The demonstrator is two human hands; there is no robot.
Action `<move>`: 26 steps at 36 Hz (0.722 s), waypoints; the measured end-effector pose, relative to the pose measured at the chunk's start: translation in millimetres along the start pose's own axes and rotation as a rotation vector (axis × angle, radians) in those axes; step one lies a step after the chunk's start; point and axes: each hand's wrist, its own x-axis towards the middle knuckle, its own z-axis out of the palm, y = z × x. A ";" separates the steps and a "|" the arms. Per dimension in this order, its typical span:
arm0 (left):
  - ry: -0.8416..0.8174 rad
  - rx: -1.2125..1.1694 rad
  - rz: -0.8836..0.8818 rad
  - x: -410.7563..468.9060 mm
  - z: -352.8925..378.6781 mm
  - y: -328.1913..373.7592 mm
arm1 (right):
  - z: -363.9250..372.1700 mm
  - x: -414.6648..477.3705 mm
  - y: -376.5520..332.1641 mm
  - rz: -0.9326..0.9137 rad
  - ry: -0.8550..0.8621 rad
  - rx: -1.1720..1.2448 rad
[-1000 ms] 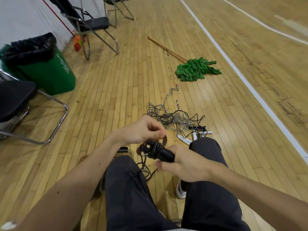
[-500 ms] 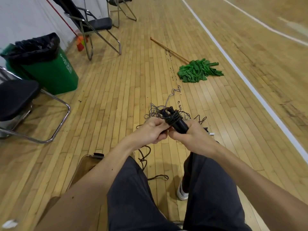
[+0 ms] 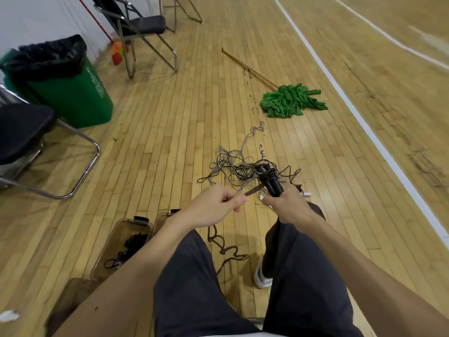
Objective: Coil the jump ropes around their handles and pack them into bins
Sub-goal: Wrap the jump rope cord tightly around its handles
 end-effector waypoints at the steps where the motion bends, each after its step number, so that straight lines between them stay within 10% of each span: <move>1: 0.004 0.082 0.015 -1.7 1.2 0.1 | 2.5 1.7 2.5 0.018 0.002 0.006; 12: 0.039 0.531 0.069 -14.9 8.8 20.1 | 10.1 21.4 28.5 0.218 0.001 0.043; 26: -0.196 0.876 0.258 -11.0 -31.9 60.9 | 15.8 3.0 11.5 0.367 -0.567 -0.256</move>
